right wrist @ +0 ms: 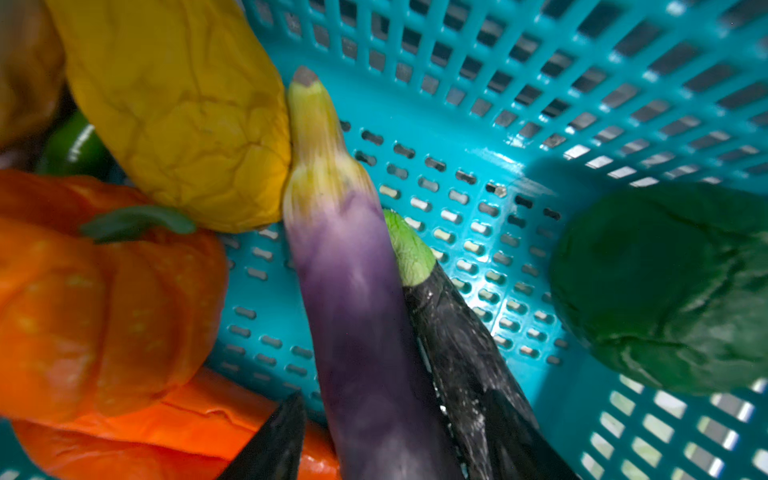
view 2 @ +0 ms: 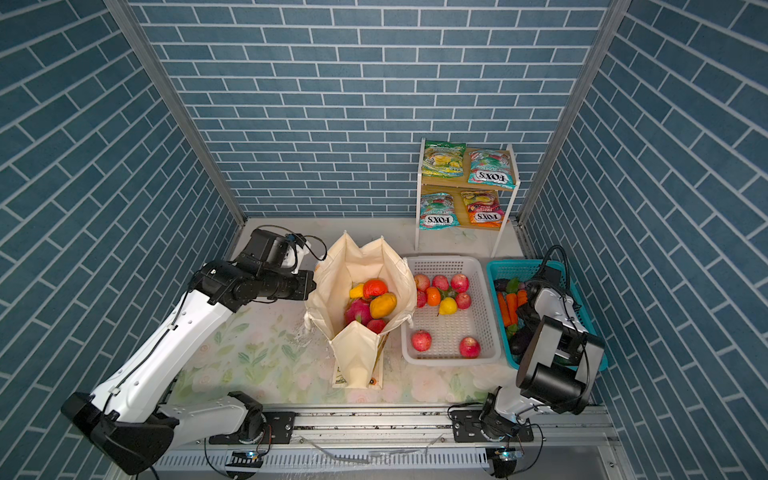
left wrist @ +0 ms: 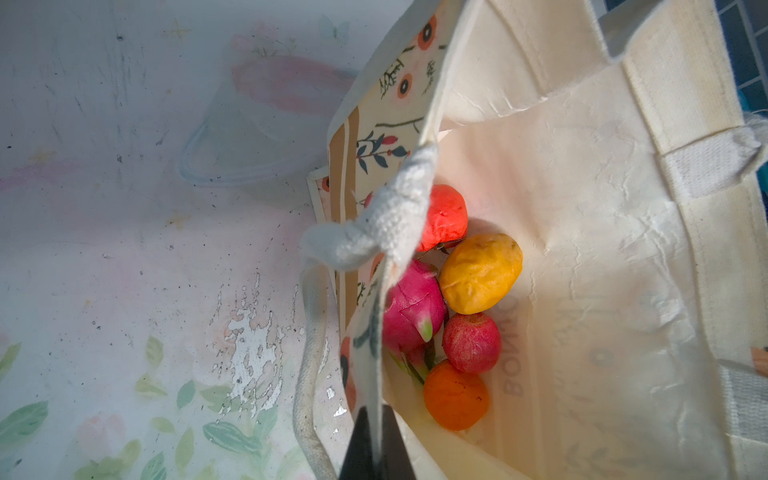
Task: Place the food into the grocery bag and tie it
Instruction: 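Lower the right gripper onto the purple eggplant in the teal basket and close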
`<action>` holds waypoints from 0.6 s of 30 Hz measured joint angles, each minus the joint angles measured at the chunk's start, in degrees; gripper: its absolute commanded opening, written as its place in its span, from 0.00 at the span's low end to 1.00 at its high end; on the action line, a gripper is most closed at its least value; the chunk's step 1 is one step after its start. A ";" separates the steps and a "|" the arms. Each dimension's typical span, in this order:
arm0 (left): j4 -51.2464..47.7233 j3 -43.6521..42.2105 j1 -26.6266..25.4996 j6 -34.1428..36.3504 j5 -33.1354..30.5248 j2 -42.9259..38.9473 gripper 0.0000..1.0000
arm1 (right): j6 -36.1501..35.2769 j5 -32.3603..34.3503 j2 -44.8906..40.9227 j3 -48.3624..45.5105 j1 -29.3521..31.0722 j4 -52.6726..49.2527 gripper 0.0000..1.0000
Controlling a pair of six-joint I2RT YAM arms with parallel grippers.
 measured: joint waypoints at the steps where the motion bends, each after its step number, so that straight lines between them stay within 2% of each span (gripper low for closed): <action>1: 0.00 0.00 0.00 0.00 0.00 0.00 0.00 | 0.00 -0.07 0.07 -0.24 -0.07 0.22 0.69; 18: 0.04 0.00 0.00 0.00 0.00 0.07 0.00 | -0.44 1.11 1.46 -0.46 -0.61 2.51 0.67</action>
